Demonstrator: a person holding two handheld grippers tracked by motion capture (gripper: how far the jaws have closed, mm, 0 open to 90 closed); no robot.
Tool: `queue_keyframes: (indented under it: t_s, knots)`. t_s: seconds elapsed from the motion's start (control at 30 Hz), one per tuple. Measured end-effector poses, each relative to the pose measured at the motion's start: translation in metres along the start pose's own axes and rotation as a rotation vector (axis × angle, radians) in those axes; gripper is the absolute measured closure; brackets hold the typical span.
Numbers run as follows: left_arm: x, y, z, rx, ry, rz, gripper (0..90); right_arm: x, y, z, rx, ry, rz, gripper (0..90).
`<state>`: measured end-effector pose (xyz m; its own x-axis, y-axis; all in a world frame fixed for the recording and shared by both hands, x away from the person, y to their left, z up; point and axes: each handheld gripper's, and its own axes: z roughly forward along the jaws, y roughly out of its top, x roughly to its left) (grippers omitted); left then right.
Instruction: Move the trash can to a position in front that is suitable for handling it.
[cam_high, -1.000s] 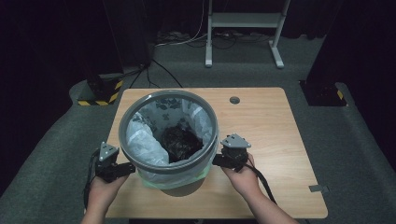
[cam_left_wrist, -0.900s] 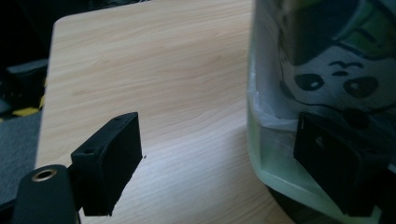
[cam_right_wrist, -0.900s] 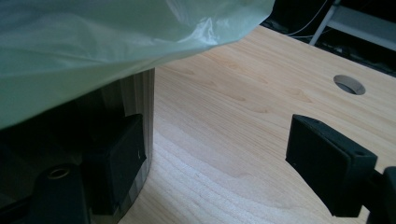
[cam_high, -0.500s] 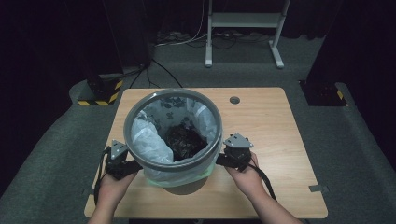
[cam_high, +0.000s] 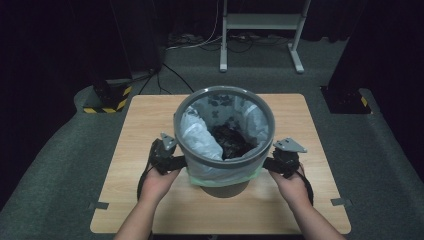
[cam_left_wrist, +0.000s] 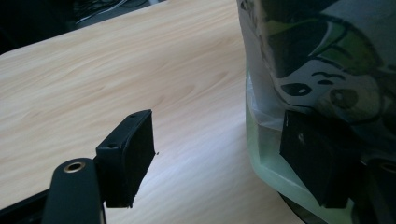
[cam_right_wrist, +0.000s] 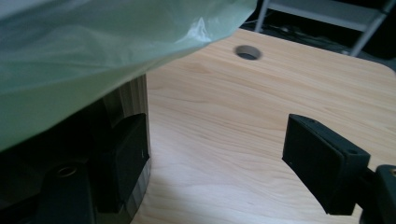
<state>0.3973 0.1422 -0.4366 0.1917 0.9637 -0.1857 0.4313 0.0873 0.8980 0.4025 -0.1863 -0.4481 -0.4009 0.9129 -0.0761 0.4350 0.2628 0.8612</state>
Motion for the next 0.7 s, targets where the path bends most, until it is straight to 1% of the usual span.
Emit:
queue_keyframes:
  t_s: [0.03,0.1,0.13,0.17,0.23,0.27,0.3,0.33,0.37,0.4,0.43,0.47,0.5,0.53,0.67,0.7]
  knots:
    - [-0.008,0.002,0.008,-0.006,-0.005,-0.018,25.8,-0.007,-0.001,0.0,-0.001,-0.008,0.015,22.4]
    - [-0.017,0.004,0.017,0.001,-0.015,-0.021,25.8,-0.022,-0.003,-0.002,0.003,-0.026,0.026,22.4]
    - [-0.017,0.004,0.017,0.001,-0.015,-0.021,25.8,-0.022,-0.003,-0.002,0.003,-0.026,0.026,22.4]
    - [-0.027,0.006,0.027,-0.011,-0.024,-0.039,25.8,-0.034,-0.005,-0.004,0.004,-0.042,0.034,22.4]
    - [-0.038,0.009,0.038,-0.011,-0.031,-0.045,25.7,-0.043,-0.007,-0.005,0.004,-0.055,0.046,22.5]
    - [-0.042,0.01,0.041,-0.006,-0.036,-0.041,25.8,-0.049,-0.008,-0.006,0.003,-0.066,0.055,22.4]
    - [-0.051,0.011,0.049,-0.061,-0.035,-0.113,25.7,-0.054,-0.009,-0.007,0.002,-0.073,0.06,22.4]
    - [-0.055,0.011,0.052,-0.058,-0.038,-0.118,25.8,-0.058,-0.01,-0.008,0.002,-0.077,0.061,22.4]
    - [-0.055,0.011,0.052,-0.058,-0.038,-0.118,25.8,-0.058,-0.01,-0.008,0.002,-0.077,0.061,22.4]
    - [-0.063,0.012,0.058,-0.073,-0.042,-0.151,25.8,-0.066,-0.012,-0.009,-0.002,-0.088,0.073,22.4]
    - [-0.06,0.013,0.055,0.004,-0.061,-0.039,25.7,-0.069,-0.013,-0.01,-0.003,-0.092,0.077,22.4]
    - [-0.063,0.014,0.058,0.004,-0.063,-0.037,25.7,-0.073,-0.014,-0.011,-0.006,-0.095,0.082,22.3]
    - [-0.07,0.014,0.063,-0.045,-0.067,-0.099,25.7,-0.076,-0.015,-0.011,-0.008,-0.1,0.087,22.3]
    - [-0.067,0.015,0.062,0.009,-0.073,-0.022,25.7,-0.078,-0.016,-0.012,-0.008,-0.105,0.091,22.3]
    - [-0.073,0.017,0.069,0.024,-0.076,-0.005,25.7,-0.087,-0.017,-0.013,-0.008,-0.12,0.102,22.4]
    - [-0.073,0.017,0.069,0.024,-0.076,-0.005,25.7,-0.087,-0.017,-0.013,-0.008,-0.12,0.102,22.4]
